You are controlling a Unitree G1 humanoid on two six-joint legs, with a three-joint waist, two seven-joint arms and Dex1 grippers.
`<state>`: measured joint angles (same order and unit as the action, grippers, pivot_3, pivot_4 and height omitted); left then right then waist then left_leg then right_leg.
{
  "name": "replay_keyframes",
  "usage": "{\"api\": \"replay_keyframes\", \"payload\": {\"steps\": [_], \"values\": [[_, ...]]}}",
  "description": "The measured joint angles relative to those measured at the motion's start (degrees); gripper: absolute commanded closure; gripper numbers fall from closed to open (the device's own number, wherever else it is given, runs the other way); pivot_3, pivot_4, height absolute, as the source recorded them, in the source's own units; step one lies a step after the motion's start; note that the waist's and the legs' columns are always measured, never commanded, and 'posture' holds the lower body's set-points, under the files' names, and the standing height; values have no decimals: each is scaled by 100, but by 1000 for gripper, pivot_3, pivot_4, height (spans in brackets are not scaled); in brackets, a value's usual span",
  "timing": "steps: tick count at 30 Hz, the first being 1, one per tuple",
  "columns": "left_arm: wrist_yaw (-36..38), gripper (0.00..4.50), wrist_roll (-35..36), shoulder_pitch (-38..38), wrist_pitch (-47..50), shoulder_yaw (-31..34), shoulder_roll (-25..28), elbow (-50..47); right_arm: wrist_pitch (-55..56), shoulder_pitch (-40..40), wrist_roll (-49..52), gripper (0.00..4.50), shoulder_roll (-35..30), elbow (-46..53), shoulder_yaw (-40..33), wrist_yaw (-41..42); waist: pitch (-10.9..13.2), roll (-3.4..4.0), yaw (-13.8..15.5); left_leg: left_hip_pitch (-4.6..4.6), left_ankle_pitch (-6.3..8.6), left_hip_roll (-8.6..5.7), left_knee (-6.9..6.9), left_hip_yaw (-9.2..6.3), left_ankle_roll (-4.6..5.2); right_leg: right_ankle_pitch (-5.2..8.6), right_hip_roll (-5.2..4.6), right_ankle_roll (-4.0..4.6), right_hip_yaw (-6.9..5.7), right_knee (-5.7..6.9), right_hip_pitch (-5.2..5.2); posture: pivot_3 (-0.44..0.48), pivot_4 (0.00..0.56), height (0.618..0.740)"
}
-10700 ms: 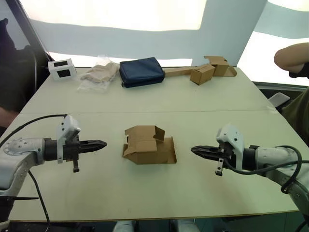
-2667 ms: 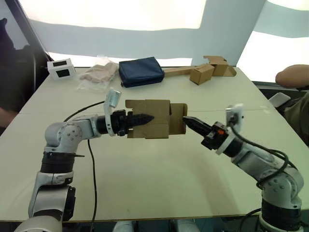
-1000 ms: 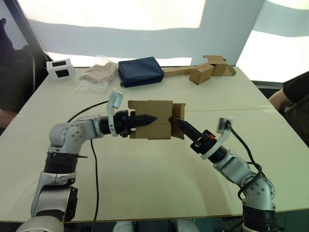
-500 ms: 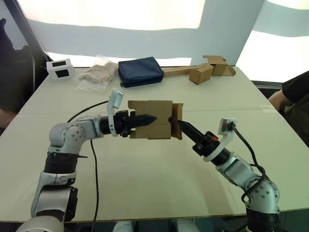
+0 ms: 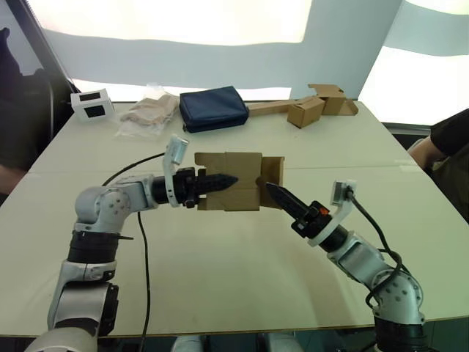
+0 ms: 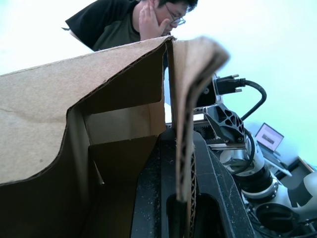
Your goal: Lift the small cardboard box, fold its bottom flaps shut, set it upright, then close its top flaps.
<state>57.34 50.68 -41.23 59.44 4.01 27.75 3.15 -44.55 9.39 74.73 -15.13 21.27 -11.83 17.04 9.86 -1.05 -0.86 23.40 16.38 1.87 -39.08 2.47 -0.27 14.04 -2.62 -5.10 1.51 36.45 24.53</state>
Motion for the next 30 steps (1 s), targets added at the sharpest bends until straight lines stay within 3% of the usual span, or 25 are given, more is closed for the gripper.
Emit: {"api": "replay_keyframes", "payload": {"steps": [1,3,11,12,13,15,29,30], "values": [[-2,4500,1,0,2,0,-3,0,2,0,15,547,0,0,-3,0,0,0,0,0,0,0,0,0,0,0,0,0,0,0,0,0,150,740],[-4,4500,2,0,3,0,-8,-1,8,0,43,1237,0,0,-19,1,0,0,0,0,0,0,0,0,0,0,0,0,0,0,0,0,150,740],[-1,4500,2,0,2,0,-10,0,12,1,98,1237,-24,0,-36,1,0,0,0,0,0,0,0,0,0,0,0,0,0,0,0,0,150,740],[0,4500,2,0,2,0,-10,0,12,1,98,1827,-24,0,-36,1,0,0,0,0,0,0,0,0,0,0,0,0,0,0,0,0,150,740],[1,4500,2,0,2,0,-10,0,12,1,99,1922,-24,0,-36,2,0,0,0,0,0,0,0,0,0,0,0,0,0,0,0,0,150,740],[2,4500,1,0,1,0,-10,0,12,1,100,2643,-24,0,-36,3,0,0,0,0,0,0,0,0,0,0,0,1,0,0,0,0,150,740],[1,4500,2,0,1,0,-14,0,174,42,-31,2643,-3,-4,-35,-37,0,0,0,0,0,0,0,1,0,1,0,1,0,0,0,0,150,740],[1,4500,2,0,1,0,-14,0,200,49,-32,2907,3,-4,-35,-44,0,0,0,0,0,0,0,0,0,0,0,1,0,0,0,0,150,740]]}}
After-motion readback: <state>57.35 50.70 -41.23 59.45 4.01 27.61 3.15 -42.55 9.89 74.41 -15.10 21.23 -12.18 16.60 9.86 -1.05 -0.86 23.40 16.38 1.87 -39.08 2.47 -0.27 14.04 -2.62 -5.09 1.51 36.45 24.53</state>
